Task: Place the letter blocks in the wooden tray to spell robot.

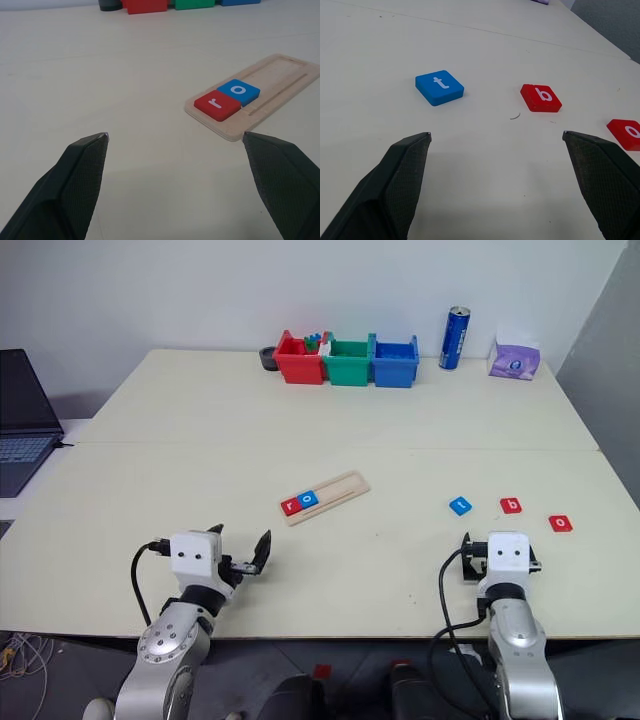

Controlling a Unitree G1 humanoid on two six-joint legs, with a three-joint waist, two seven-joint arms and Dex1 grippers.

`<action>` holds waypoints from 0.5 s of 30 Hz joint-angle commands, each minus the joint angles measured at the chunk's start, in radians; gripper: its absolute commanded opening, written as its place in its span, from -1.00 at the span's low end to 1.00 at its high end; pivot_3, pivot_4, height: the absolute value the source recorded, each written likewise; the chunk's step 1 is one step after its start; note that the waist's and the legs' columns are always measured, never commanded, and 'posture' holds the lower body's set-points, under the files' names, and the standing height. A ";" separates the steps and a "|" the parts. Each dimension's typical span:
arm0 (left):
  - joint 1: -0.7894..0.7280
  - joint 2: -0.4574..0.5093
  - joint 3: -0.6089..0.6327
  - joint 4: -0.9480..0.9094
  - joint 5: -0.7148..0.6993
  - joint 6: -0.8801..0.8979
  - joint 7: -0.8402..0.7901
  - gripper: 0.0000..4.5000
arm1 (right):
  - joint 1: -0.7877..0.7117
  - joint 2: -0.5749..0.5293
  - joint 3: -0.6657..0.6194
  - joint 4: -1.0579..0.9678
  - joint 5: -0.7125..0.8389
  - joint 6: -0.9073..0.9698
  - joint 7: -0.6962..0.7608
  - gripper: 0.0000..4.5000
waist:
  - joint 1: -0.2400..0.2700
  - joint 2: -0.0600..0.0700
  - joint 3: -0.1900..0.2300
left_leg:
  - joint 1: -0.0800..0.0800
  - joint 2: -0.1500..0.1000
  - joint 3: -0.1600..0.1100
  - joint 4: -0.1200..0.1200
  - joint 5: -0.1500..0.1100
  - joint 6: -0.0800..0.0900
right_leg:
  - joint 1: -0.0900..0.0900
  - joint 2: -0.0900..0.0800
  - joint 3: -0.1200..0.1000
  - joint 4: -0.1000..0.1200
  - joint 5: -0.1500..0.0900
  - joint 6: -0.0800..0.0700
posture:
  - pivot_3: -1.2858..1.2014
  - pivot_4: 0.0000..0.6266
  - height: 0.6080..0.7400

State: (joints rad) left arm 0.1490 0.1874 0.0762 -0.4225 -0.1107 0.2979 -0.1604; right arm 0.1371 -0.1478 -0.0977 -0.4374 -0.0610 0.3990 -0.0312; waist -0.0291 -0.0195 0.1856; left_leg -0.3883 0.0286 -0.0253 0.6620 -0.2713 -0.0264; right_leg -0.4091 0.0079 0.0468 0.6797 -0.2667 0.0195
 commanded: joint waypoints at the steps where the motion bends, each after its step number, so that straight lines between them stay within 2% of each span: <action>1: -0.002 0.001 0.001 -0.034 -0.005 -0.007 -0.004 1.00 | -0.004 0.003 -0.019 -0.035 -0.008 -0.020 -0.011 0.99 | 0.000 0.000 0.000 | 0.000 0.000 0.000 0.000 0.000 0.000 | 0.000 0.000 0.000 0.000 0.000 0.000 | 0.03 -0.52 1.00; 15: -0.019 0.002 0.004 -0.016 -0.021 -0.003 -0.023 1.00 | -0.014 -0.021 -0.013 -0.059 -0.012 -0.017 0.013 0.99 | 0.000 0.000 0.000 | 0.000 0.000 0.000 0.000 0.000 0.000 | 0.000 0.000 0.000 0.000 0.000 0.000 | 0.03 -0.52 1.00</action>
State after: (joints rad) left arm 0.1435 0.1812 0.0777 -0.4212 -0.1178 0.2989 -0.1697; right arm 0.1368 -0.1560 -0.0997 -0.4374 -0.0612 0.3990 -0.0228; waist -0.0292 -0.0195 0.1856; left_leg -0.3883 0.0284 -0.0254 0.6620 -0.2713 -0.0264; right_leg -0.4091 0.0080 0.0466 0.6798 -0.2667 0.0195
